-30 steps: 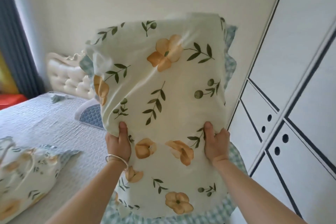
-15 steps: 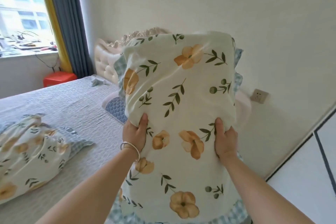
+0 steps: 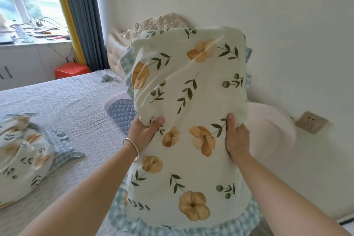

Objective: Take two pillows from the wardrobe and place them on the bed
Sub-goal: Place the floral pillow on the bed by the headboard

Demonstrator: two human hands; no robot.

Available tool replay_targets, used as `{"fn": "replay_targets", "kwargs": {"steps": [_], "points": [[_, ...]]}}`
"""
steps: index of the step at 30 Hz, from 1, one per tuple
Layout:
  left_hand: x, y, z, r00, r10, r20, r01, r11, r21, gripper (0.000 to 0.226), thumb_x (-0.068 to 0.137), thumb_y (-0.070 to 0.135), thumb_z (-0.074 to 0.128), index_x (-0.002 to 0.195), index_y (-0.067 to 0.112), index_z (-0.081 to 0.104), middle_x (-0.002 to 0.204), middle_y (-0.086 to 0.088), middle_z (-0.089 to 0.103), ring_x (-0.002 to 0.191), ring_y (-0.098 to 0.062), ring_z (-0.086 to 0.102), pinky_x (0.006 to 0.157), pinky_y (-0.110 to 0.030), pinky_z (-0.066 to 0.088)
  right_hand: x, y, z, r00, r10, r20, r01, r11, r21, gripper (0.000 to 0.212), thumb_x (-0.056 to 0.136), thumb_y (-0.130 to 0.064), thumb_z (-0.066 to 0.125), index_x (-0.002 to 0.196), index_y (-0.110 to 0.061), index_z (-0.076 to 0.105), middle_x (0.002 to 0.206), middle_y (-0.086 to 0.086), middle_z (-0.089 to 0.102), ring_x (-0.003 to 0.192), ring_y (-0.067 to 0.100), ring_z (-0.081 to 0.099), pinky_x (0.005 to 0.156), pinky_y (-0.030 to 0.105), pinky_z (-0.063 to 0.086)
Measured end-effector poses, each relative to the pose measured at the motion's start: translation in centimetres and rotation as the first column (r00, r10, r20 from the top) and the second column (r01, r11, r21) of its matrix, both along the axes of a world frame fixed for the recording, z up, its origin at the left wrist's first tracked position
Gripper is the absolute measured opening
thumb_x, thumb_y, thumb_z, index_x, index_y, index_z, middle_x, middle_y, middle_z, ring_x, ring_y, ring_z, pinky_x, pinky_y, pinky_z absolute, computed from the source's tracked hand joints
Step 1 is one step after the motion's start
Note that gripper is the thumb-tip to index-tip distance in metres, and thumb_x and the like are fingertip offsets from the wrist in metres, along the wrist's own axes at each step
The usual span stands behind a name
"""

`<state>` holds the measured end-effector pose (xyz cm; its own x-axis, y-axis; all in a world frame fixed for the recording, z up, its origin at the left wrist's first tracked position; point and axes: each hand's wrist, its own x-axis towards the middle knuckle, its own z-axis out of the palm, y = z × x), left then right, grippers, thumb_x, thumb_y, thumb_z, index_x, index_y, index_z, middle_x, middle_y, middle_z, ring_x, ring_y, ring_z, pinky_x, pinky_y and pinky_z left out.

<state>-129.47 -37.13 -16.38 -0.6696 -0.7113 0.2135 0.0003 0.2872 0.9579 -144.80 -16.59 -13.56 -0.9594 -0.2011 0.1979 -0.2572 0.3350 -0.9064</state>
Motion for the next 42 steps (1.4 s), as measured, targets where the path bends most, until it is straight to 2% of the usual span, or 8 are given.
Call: {"fn": "replay_targets", "kwargs": {"steps": [5,12,18,21,24,29,33,42], "points": [[-6.7,-3.3,-2.3,0.954,-0.216,0.208,0.180,0.967,0.181,0.061,0.052,0.054,0.080,0.105,0.029,0.062,0.100,0.005,0.071,0.093,-0.016,0.068,0.088,-0.044,0.054,-8.4,-2.6,-1.2,1.000,0.009,-0.008,-0.008,0.998,0.061,0.050,0.093,-0.050,0.038,0.114,-0.010,0.060,0.115,0.014,0.064,0.108,0.031,0.056,0.090,0.032,0.038],[-13.2,-5.5,-2.7,0.946,0.282,0.157,-0.314,0.919,0.239,0.049,0.059,0.038,0.069,0.102,0.016,0.067,0.096,-0.006,0.070,0.092,-0.026,0.063,0.084,-0.042,0.052,-17.8,-9.0,-2.3,0.947,0.307,0.092,-0.311,0.949,0.041,0.056,0.090,-0.053,0.040,0.136,-0.021,0.041,0.131,-0.002,0.053,0.119,0.017,0.047,0.102,0.031,0.032],[-17.3,-10.2,-3.7,0.863,0.505,0.013,-0.428,0.718,0.549,0.026,0.061,0.024,0.072,0.086,0.020,0.068,0.096,-0.011,0.070,0.096,-0.034,0.065,0.088,-0.054,0.052,-27.3,-17.0,0.3,0.675,0.644,0.360,-0.640,0.754,-0.147,0.032,0.096,-0.032,0.040,0.069,-0.016,0.038,0.048,-0.004,0.042,0.044,0.016,0.037,0.043,0.022,0.030],[-19.9,-12.9,-4.3,0.796,0.605,-0.030,-0.458,0.633,0.625,0.026,0.063,0.020,0.071,0.089,0.016,0.068,0.098,-0.012,0.070,0.101,-0.036,0.064,0.091,-0.054,0.050,-32.1,-21.3,-1.3,0.561,0.736,0.378,-0.799,0.601,0.017,0.042,0.083,-0.058,0.046,0.086,-0.017,0.056,0.080,-0.003,0.058,0.074,0.010,0.053,0.073,0.027,0.041],[-22.0,-15.7,-6.0,0.737,0.675,-0.020,-0.512,0.579,0.634,0.029,0.064,0.020,0.071,0.093,0.017,0.069,0.107,-0.013,0.069,0.105,-0.035,0.063,0.094,-0.053,0.049,-36.0,-24.4,-5.7,0.479,0.684,0.550,-0.852,0.513,0.104,0.103,0.053,-0.085,0.053,0.139,-0.030,0.038,0.144,-0.005,0.042,0.131,0.018,0.039,0.111,0.044,0.026],[-23.9,-20.8,-10.0,0.670,0.733,0.117,-0.667,0.525,0.529,0.036,0.060,0.027,0.073,0.095,0.019,0.067,0.103,-0.007,0.070,0.101,-0.029,0.064,0.095,-0.050,0.049,-37.1,-30.7,-11.4,0.363,0.705,0.610,-0.914,0.396,0.086,0.098,0.061,-0.065,0.070,0.142,-0.028,0.029,0.130,-0.010,0.048,0.118,0.015,0.050,0.100,0.034,0.040],[-26.3,-24.3,-14.5,0.655,0.728,0.202,-0.724,0.527,0.445,0.039,0.061,0.036,0.073,0.097,0.023,0.065,0.102,-0.003,0.069,0.099,-0.026,0.064,0.094,-0.048,0.050,-37.6,-34.1,-17.2,0.416,0.697,0.584,-0.868,0.497,0.025,0.105,0.045,-0.059,0.082,0.136,-0.036,0.034,0.130,-0.004,0.053,0.113,0.018,0.056,0.097,0.043,0.048],[-30.7,-29.1,-28.4,0.699,0.594,0.398,-0.715,0.581,0.389,0.059,0.067,0.052,0.073,0.116,0.023,0.058,0.106,-0.005,0.068,0.096,-0.025,0.064,0.088,-0.046,0.053,-38.2,-35.8,-28.5,0.682,0.600,0.419,-0.732,0.545,0.409,0.102,0.061,-0.061,0.070,0.144,-0.027,0.020,0.138,0.004,0.049,0.124,0.026,0.046,0.103,0.040,0.040]]}}
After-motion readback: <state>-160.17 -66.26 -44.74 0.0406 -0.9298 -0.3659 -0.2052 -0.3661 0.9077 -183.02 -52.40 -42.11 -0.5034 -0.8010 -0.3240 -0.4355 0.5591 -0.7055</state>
